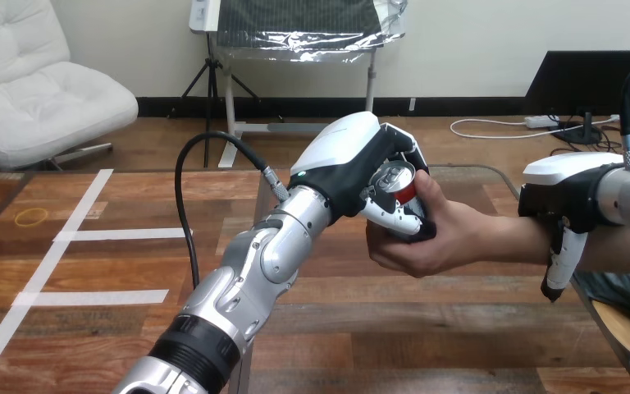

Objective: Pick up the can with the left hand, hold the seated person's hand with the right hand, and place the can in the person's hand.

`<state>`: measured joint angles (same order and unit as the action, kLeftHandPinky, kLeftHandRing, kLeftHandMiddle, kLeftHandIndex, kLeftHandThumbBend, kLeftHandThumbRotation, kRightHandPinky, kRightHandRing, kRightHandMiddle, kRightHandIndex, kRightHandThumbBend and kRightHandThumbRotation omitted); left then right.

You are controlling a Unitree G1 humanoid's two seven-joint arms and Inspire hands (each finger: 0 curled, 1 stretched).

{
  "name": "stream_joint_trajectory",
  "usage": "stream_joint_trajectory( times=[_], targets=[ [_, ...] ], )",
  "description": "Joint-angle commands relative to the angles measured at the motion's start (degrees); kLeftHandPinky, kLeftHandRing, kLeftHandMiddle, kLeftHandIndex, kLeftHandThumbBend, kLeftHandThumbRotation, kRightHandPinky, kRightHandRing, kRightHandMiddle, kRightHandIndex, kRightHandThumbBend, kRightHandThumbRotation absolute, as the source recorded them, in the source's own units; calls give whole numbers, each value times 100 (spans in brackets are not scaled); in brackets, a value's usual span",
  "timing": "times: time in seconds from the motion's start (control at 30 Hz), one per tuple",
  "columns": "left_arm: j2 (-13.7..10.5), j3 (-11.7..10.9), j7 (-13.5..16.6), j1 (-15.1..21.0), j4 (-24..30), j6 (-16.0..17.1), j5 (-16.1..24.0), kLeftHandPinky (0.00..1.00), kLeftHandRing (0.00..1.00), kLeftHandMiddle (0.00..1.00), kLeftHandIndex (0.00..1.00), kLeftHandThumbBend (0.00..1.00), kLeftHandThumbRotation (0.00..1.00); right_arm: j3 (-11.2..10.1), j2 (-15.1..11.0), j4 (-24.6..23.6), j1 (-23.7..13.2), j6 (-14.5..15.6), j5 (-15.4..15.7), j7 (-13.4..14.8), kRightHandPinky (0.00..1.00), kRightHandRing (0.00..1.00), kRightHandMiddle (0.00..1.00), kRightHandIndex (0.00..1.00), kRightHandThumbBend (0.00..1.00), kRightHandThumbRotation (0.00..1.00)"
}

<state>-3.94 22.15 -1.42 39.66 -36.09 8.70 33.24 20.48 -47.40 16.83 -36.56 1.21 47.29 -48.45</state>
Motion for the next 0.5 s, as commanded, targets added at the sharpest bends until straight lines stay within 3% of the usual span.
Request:
stream_joint_trajectory(
  times=[0.0,0.47],
  targets=[
    [400,201,125,670,-48,220,30,36,41,48,47,62,0,-165,-79,-128,-809,18,45,84,42,51,56,47,73,0],
    [346,241,93,660,-99,267,53,37,43,49,47,60,0,-165,-88,-135,-737,22,76,124,43,51,55,47,72,0]
  ],
)
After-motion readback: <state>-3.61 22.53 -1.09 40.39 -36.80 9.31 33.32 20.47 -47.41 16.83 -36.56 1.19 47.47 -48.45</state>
